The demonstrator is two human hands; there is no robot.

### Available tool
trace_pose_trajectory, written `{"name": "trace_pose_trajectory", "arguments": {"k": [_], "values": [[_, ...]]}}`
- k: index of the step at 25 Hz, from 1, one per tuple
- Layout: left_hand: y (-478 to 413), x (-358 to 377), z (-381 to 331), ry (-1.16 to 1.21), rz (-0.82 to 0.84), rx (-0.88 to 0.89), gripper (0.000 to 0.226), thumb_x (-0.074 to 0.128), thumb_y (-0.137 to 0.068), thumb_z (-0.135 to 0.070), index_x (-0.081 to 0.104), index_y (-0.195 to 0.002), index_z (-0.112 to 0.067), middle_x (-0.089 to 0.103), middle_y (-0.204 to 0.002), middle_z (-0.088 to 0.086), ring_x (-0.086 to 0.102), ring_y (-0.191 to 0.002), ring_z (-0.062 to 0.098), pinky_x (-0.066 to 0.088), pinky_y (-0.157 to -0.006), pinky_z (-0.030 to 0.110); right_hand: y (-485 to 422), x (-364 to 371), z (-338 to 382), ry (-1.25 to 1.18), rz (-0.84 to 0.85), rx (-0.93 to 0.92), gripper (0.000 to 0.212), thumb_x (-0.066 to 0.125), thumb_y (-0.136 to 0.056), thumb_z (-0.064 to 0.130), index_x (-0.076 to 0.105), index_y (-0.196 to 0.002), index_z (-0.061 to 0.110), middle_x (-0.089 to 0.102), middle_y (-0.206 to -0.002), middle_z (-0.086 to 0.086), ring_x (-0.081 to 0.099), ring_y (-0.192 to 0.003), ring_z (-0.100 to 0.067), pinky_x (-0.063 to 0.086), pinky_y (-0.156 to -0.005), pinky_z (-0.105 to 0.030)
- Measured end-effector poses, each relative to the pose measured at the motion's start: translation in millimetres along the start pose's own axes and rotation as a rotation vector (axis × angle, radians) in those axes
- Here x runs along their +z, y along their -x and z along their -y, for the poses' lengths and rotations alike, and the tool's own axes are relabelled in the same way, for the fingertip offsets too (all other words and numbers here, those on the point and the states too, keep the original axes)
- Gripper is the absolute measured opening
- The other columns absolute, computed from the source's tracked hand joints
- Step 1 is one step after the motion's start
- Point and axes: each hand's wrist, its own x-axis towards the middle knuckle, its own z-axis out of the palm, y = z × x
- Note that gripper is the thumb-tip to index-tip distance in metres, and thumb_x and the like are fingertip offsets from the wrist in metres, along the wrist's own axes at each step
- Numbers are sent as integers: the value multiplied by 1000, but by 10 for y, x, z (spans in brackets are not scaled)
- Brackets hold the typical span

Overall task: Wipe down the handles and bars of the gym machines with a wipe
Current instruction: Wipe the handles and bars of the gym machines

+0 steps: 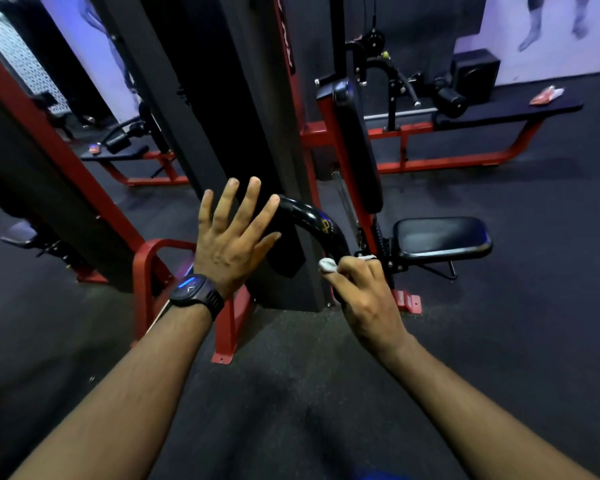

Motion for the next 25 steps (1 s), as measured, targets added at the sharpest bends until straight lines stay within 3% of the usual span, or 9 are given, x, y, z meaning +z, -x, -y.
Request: {"name": "trace_pose_trajectory", "arguments": {"k": [4, 10, 14, 18, 21, 25], "values": [[-166, 54, 58, 101, -8, -43, 55, 54, -99, -42, 38, -146, -19, -3, -164, 0, 2, -151, 22, 18, -117, 49, -150, -12, -15, 82, -46, -23, 25, 61, -92, 3, 67, -116, 5, 42, -110, -4, 43, -89, -26, 41, -81, -29], [-211, 111, 21, 186, -9, -41, 46, 52, -102, -34, 40, -145, -21, -8, -164, 0, -2, -151, 24, 24, -116, 50, -143, 74, -69, 294, 16, -115, 28, 56, -93, 12, 62, -121, 12, 48, -108, -2, 49, -85, -24, 43, -69, -33], [-177, 154, 7, 191, -10, -33, 46, 51, -102, -34, 39, -145, -20, -9, -164, 1, -1, -151, 24, 22, -118, 47, 265, 184, -34, 453, 183, -173, 38, 58, -84, 19, 55, -121, 10, 53, -109, -2, 42, -82, -22, 38, -62, -33], [-148, 190, -58, 223, 30, -42, 48, 53, -101, -33, 39, -145, -21, -10, -163, 2, -2, -151, 25, 25, -117, 49, -54, 157, -43, 353, 118, 20, 25, 43, -90, 18, 55, -112, 12, 49, -100, -3, 46, -80, -22, 40, -64, -34], [-137, 228, -56, 240, 6, -39, 48, 54, -101, -30, 39, -145, -20, -9, -164, 3, 0, -151, 26, 28, -115, 50, 109, 132, -26, 500, 143, -124, 30, 46, -86, 14, 61, -112, 10, 45, -102, -4, 38, -80, -21, 39, -59, -33], [-178, 211, -92, 280, 34, -62, 47, 56, -100, -28, 41, -144, -19, -9, -163, 2, -1, -151, 25, 28, -115, 50, -28, 145, -72, 525, 105, -82, 22, 56, -88, 11, 62, -109, 11, 44, -100, -4, 37, -80, -21, 30, -65, -31]]}}
